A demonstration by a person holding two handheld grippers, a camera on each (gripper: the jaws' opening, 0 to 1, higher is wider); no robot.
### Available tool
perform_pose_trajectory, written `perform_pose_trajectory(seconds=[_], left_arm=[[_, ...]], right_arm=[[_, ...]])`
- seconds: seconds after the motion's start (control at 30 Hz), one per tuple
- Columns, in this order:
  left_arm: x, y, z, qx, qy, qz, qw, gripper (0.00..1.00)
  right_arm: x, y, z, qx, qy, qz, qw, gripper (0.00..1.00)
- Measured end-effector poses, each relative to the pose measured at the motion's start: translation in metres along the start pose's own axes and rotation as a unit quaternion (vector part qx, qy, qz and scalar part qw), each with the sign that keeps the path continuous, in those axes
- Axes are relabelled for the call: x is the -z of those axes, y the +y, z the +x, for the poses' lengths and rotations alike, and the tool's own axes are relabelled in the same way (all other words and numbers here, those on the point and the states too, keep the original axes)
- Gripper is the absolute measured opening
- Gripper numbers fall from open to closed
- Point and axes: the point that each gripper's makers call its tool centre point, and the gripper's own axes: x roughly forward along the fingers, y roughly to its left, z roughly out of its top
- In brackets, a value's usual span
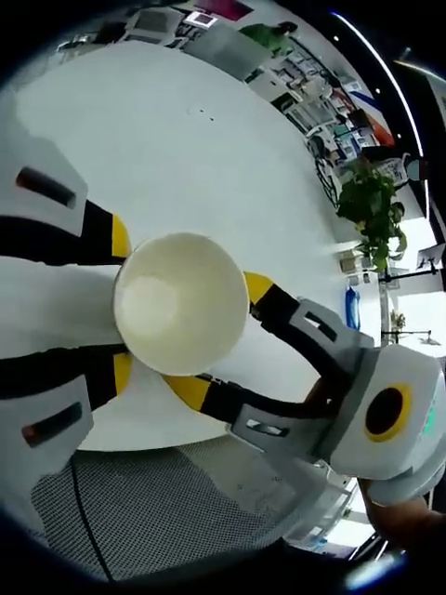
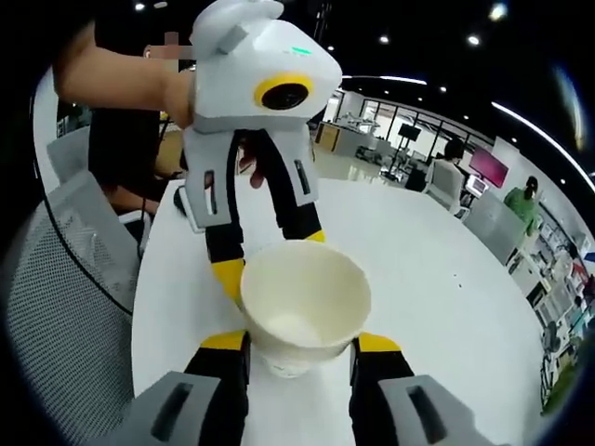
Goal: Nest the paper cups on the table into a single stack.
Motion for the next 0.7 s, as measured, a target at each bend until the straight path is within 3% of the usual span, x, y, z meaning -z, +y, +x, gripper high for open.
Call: perform_pose_trajectory(seconds=[0.7], left_arm=[[-0.001,0.041,0.01,-0.013,0.004,-0.012,0.9998,0.29]], right_arm=[[0.007,-0.039,0.028,0.014,-0.011,0.036,0.9992,0.4]])
